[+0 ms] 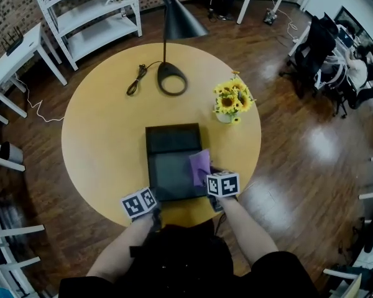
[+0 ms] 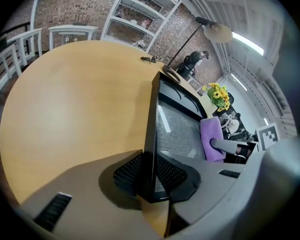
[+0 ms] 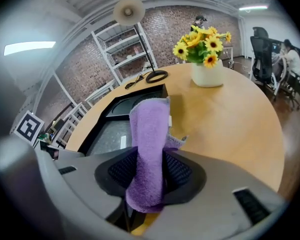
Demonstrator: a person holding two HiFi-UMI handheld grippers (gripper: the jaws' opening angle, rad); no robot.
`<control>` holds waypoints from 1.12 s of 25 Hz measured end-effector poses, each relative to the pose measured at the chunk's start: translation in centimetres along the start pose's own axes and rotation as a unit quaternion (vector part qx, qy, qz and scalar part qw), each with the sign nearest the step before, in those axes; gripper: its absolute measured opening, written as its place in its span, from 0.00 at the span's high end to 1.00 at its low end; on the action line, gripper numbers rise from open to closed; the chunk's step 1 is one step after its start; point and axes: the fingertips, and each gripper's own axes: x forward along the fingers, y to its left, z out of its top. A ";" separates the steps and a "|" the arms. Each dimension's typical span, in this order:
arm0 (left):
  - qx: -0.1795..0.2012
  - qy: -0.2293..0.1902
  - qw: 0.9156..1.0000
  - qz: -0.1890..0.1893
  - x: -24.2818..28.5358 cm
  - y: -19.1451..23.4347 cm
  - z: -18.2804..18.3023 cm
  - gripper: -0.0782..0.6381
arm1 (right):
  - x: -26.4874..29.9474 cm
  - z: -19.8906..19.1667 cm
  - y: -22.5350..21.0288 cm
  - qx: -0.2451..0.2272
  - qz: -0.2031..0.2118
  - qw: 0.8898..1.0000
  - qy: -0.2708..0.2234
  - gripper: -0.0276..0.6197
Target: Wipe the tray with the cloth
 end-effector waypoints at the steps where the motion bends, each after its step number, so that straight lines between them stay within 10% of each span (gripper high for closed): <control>1: -0.006 -0.001 1.000 0.004 0.0 0.2 0.0 0.79 | -0.2 -0.6 0.2 0.000 -0.001 1.000 0.001 0.73; 15: -0.015 0.023 1.000 0.004 0.0 0.1 0.1 0.79 | -3.3 -5.3 1.6 0.045 0.007 0.999 -0.018 0.75; 23: -0.055 0.041 0.998 -0.011 -0.2 0.4 -0.7 0.79 | -0.2 -1.1 0.9 -0.068 -0.011 0.997 0.034 0.78; 28: -0.152 0.033 0.988 0.012 -1.0 1.4 -1.7 0.78 | 3.4 3.4 2.4 -0.195 0.028 0.977 0.080 0.78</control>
